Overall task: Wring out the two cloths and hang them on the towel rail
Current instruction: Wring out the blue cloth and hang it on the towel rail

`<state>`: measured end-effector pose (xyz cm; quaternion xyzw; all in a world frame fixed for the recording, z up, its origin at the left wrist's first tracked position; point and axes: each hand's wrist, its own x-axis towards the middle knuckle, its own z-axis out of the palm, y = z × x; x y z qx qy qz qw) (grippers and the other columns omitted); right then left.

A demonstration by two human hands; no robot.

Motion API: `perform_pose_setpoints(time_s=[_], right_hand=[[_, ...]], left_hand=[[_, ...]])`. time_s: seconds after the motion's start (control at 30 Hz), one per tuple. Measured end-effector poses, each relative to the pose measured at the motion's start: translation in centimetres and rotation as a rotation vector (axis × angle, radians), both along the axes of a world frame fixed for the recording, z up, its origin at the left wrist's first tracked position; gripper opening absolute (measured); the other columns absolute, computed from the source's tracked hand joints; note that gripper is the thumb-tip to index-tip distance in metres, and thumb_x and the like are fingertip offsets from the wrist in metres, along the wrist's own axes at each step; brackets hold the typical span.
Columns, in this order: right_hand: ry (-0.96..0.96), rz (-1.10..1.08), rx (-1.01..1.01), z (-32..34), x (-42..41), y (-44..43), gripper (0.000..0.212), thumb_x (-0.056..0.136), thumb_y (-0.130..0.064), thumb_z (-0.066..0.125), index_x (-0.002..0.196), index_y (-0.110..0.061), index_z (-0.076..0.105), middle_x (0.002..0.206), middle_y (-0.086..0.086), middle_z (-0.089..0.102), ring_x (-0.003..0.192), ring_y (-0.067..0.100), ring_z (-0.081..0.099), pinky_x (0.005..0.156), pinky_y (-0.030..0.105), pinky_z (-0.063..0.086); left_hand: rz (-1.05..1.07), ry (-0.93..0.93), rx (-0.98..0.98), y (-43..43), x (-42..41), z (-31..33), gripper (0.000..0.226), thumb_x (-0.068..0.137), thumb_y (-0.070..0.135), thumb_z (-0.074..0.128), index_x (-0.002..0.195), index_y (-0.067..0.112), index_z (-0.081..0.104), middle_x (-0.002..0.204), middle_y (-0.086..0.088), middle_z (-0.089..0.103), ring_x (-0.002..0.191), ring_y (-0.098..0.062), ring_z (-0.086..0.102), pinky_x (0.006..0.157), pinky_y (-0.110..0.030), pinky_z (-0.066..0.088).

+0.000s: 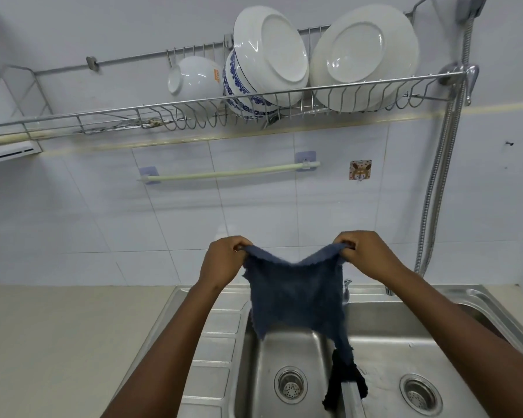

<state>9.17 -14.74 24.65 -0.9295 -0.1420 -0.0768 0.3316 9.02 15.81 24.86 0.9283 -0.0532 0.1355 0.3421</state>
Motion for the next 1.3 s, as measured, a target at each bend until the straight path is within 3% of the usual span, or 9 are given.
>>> perform_pose_setpoints(time_s=[0.1,0.23,0.43,0.8,0.93,1.07,1.17,1.23,1.3], right_hand=[[0.074,0.076,0.037,0.6,-0.3,0.0,0.019,0.085,-0.010,0.058,0.074,-0.021,0.068,0.069,-0.007,0.066,0.065,0.011,0.061,0.061,0.020,0.048],[0.050,0.059,0.142,0.8,0.0,-0.5,0.015,0.088,-0.011,0.058,0.083,-0.017,0.071,0.080,-0.001,0.070,0.078,0.017,0.065,0.072,0.029,0.053],[0.033,0.039,0.116,0.4,0.3,-0.6,0.018,0.088,-0.008,0.057,0.081,-0.018,0.069,0.079,-0.003,0.069,0.077,0.017,0.065,0.071,0.026,0.052],[0.085,0.007,-0.131,0.5,3.2,1.6,0.019,0.092,-0.017,0.053,0.085,-0.023,0.070,0.082,-0.006,0.067,0.077,0.014,0.062,0.073,0.029,0.052],[-0.064,-0.083,-0.265,3.0,5.8,5.2,0.019,0.093,-0.024,0.047,0.084,-0.026,0.064,0.082,-0.002,0.067,0.073,0.017,0.061,0.066,0.029,0.050],[-0.132,-0.075,-0.176,8.7,10.5,10.6,0.022,0.092,-0.017,0.044,0.081,-0.019,0.063,0.079,0.004,0.065,0.071,0.022,0.060,0.063,0.034,0.048],[-0.062,-0.071,0.087,10.8,13.0,12.2,0.017,0.090,-0.009,0.049,0.086,-0.010,0.065,0.072,0.009,0.062,0.065,0.026,0.060,0.064,0.038,0.054],[0.023,-0.081,0.324,11.1,13.9,12.4,0.010,0.083,-0.002,0.063,0.086,-0.010,0.065,0.068,0.009,0.061,0.064,0.026,0.061,0.067,0.039,0.056],[0.012,-0.118,0.465,11.8,15.7,13.5,0.025,0.070,0.007,0.074,0.080,-0.015,0.065,0.074,0.010,0.064,0.066,0.021,0.061,0.067,0.034,0.056]], left_hand=[[-0.004,0.017,-0.050,0.3,0.0,-0.1,0.026,0.086,0.005,0.054,0.085,0.023,0.073,0.077,0.009,0.071,0.074,-0.009,0.066,0.066,-0.017,0.051],[0.037,0.006,-0.078,0.8,-0.1,-0.8,0.023,0.088,0.009,0.056,0.084,0.024,0.073,0.076,0.011,0.070,0.072,-0.004,0.064,0.062,-0.012,0.045],[0.025,0.076,-0.001,2.2,0.2,-1.7,0.024,0.091,0.012,0.055,0.079,0.027,0.070,0.071,0.011,0.067,0.070,-0.010,0.064,0.062,-0.014,0.046],[0.028,0.100,0.101,5.5,1.6,-0.9,0.016,0.090,0.018,0.060,0.086,0.025,0.073,0.084,0.006,0.071,0.079,-0.013,0.065,0.066,-0.020,0.047],[0.079,0.011,0.225,8.4,3.8,1.3,0.026,0.090,0.011,0.052,0.083,0.022,0.074,0.084,0.001,0.070,0.079,-0.018,0.064,0.069,-0.026,0.049],[0.195,-0.063,0.317,13.2,8.2,6.5,0.023,0.092,0.015,0.048,0.086,0.023,0.069,0.083,-0.003,0.065,0.074,-0.022,0.062,0.062,-0.029,0.048],[0.163,0.030,0.371,14.8,10.6,8.8,0.018,0.084,0.001,0.059,0.097,0.013,0.065,0.084,-0.009,0.069,0.072,-0.023,0.063,0.072,-0.038,0.056],[0.123,0.073,0.125,14.5,11.3,9.7,0.017,0.089,0.002,0.055,0.104,0.006,0.063,0.082,-0.016,0.068,0.066,-0.023,0.060,0.065,-0.035,0.056],[0.119,0.106,-0.358,14.5,12.4,11.0,0.020,0.097,0.011,0.045,0.110,0.007,0.061,0.084,-0.018,0.068,0.064,-0.022,0.063,0.059,-0.025,0.054]])
